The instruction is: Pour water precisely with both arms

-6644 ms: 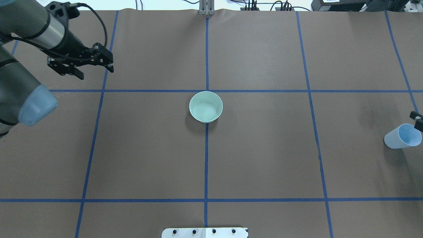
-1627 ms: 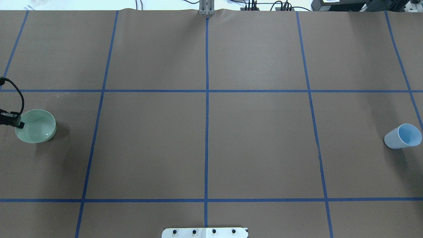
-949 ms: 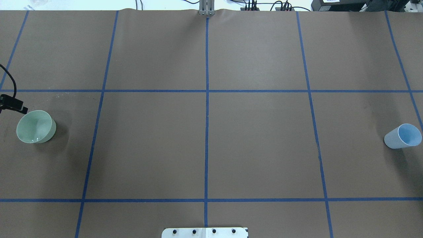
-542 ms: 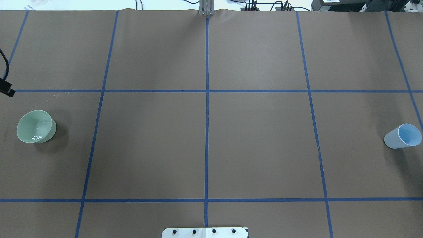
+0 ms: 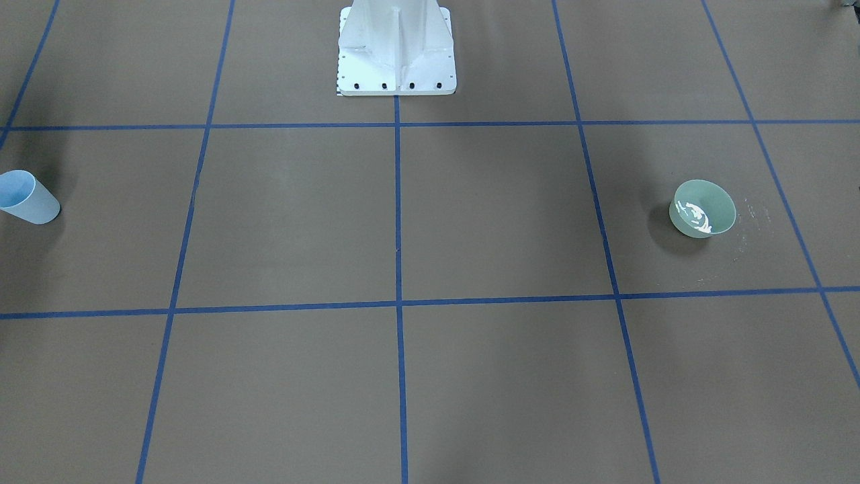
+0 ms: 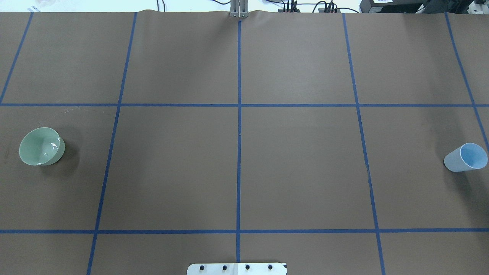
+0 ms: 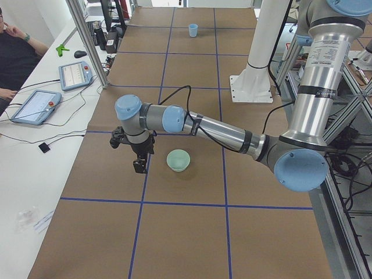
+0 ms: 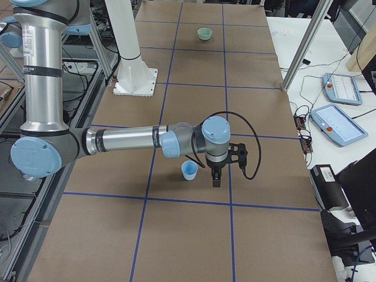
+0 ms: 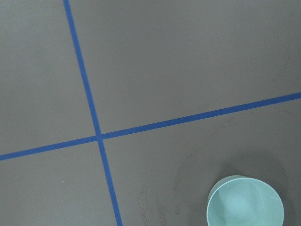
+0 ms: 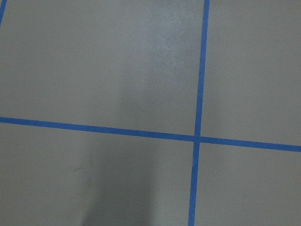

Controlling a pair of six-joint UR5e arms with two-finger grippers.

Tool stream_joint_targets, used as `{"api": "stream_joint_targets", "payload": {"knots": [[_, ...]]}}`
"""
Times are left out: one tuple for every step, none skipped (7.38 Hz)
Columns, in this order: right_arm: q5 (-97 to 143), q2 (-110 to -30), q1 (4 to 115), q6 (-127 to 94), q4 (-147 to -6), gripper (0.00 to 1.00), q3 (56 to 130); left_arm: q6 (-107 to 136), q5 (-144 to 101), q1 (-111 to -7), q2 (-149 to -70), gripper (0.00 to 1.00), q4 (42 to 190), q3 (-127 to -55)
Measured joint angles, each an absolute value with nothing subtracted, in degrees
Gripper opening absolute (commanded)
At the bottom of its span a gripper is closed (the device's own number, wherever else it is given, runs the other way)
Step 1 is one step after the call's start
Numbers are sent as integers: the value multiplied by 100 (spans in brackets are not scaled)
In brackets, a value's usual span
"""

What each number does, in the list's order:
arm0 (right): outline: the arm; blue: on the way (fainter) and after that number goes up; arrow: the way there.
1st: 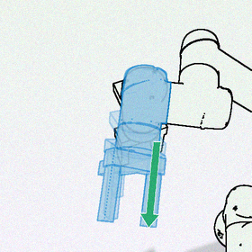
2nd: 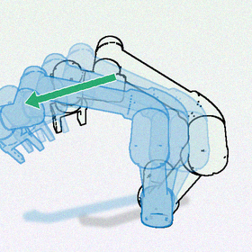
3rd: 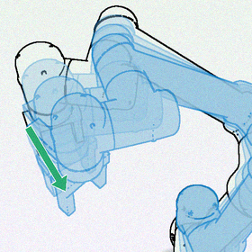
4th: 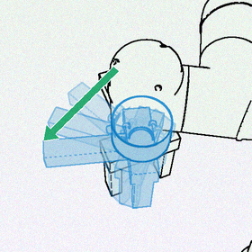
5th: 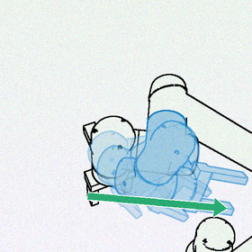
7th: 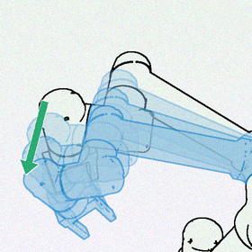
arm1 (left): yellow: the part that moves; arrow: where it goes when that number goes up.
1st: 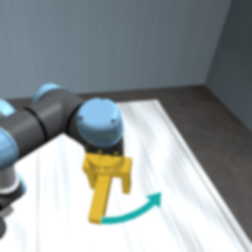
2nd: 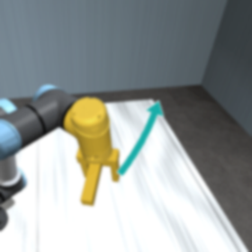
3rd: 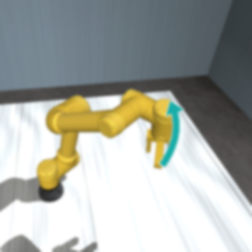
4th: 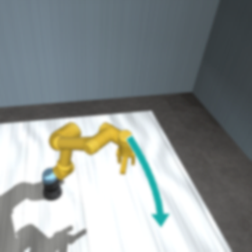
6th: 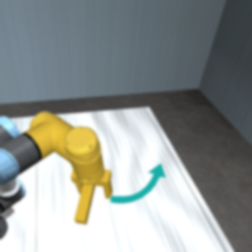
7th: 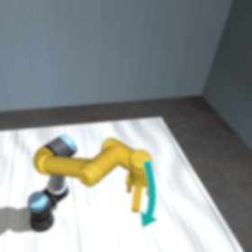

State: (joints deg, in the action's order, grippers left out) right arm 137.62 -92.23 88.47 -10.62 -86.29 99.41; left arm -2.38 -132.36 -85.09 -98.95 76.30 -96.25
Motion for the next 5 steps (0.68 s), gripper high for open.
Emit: {"api": "stream_joint_targets", "payload": {"knots": [[13953,-9213,8947,-1031,-8812,99,9947,-15,-13244,-8616,-9779,100,7732,-9565],[14057,-9217,9019,-894,-8944,99,9942,133,-13250,-8665,-9683,100,7832,-9555],[14093,-9221,9074,-613,-9139,99,9932,196,-13249,-8682,-9600,100,7966,-9532],[14071,-9202,9128,-203,-9483,99,9937,219,-13244,-8688,-9492,100,8179,-9489],[14018,-9170,9194,263,-9844,99,9943,225,-13237,-8690,-9364,100,8438,-9400]]}}
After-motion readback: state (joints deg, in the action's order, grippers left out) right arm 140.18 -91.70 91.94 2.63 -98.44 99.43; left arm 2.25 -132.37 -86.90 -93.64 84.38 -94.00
